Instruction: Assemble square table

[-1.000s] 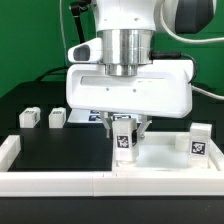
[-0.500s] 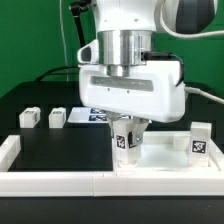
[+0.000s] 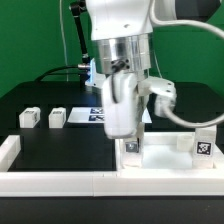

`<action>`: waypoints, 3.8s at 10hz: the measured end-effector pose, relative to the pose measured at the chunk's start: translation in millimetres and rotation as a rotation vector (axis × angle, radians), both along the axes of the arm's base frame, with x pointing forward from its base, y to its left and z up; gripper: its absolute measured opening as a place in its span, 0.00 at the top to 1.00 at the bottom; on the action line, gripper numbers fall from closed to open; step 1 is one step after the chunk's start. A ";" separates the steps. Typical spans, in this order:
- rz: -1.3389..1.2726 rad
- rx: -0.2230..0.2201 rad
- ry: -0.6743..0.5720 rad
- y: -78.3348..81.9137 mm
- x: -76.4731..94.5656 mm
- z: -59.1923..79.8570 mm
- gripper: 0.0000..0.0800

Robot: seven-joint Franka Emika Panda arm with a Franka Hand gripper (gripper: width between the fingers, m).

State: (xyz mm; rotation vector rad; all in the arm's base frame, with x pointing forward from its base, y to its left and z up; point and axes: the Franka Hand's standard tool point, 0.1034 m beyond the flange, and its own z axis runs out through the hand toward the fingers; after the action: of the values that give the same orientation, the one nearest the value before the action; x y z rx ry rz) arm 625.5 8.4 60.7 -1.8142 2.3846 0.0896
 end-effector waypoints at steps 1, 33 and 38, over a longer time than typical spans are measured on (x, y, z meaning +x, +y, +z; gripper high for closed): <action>0.019 -0.002 -0.002 0.1 -0.1 -0.2 0.40; 1.035 -0.061 -0.163 -0.5 -10.5 5.8 0.19; 1.360 -0.241 -0.225 -8.6 -0.9 9.9 0.36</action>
Offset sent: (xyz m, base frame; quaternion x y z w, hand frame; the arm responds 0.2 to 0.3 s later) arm 0.0003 0.0203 0.0144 0.1116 0.0131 -0.4749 0.8728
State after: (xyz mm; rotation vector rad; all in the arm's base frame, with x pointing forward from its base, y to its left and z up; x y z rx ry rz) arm 624.6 -0.2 70.6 -2.9494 0.6847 -0.2513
